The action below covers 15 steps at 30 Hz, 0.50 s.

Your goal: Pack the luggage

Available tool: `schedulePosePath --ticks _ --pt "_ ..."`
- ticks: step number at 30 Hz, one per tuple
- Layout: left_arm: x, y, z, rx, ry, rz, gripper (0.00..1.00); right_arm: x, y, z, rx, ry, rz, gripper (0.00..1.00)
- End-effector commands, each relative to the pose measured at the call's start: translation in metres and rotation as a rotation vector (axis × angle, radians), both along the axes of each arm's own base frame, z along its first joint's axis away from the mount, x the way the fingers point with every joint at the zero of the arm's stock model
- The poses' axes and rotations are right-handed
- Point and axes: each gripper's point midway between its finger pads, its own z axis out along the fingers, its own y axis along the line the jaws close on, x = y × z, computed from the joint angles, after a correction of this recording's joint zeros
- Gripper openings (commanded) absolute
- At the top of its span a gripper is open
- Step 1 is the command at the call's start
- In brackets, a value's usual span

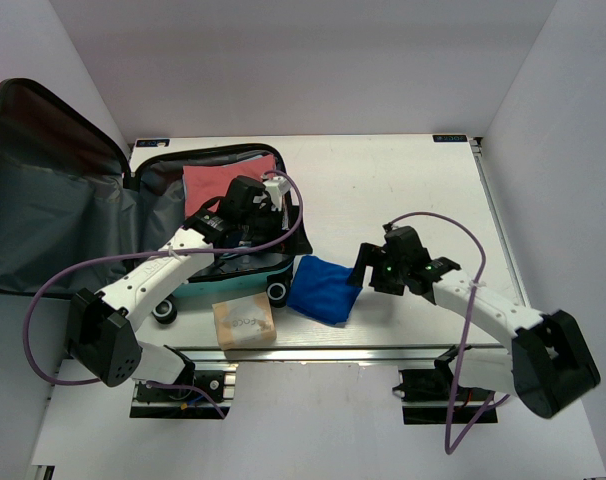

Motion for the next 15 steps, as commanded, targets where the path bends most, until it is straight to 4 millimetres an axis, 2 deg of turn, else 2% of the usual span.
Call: schedulePosePath --ticks 1,2,3,5,7,11,13,15 --pt "-0.003 -0.013 0.007 -0.033 -0.023 -0.004 0.98 0.006 0.031 0.006 0.101 0.014 0.093 0.89" --pt "-0.007 -0.019 0.006 -0.027 -0.021 -0.016 0.98 0.009 0.035 0.006 0.102 0.021 0.113 0.89" --pt "-0.008 -0.021 0.002 -0.013 -0.013 -0.020 0.98 0.005 0.041 -0.006 0.101 0.078 0.140 0.89" --pt "-0.006 -0.023 0.006 0.002 -0.035 -0.012 0.98 0.003 0.045 -0.014 0.106 0.122 0.158 0.89" --pt "-0.006 -0.025 0.008 0.015 -0.043 -0.010 0.98 0.000 0.049 -0.025 0.105 0.182 0.177 0.84" --pt "-0.003 -0.028 0.009 0.043 -0.053 0.002 0.98 -0.002 0.054 -0.032 0.113 0.226 0.193 0.74" --pt "-0.003 -0.031 0.004 0.063 -0.048 -0.006 0.98 -0.003 0.056 -0.033 0.126 0.232 0.202 0.62" --pt "-0.002 -0.036 0.007 0.072 -0.058 -0.014 0.98 -0.004 0.058 -0.035 0.135 0.243 0.208 0.43"
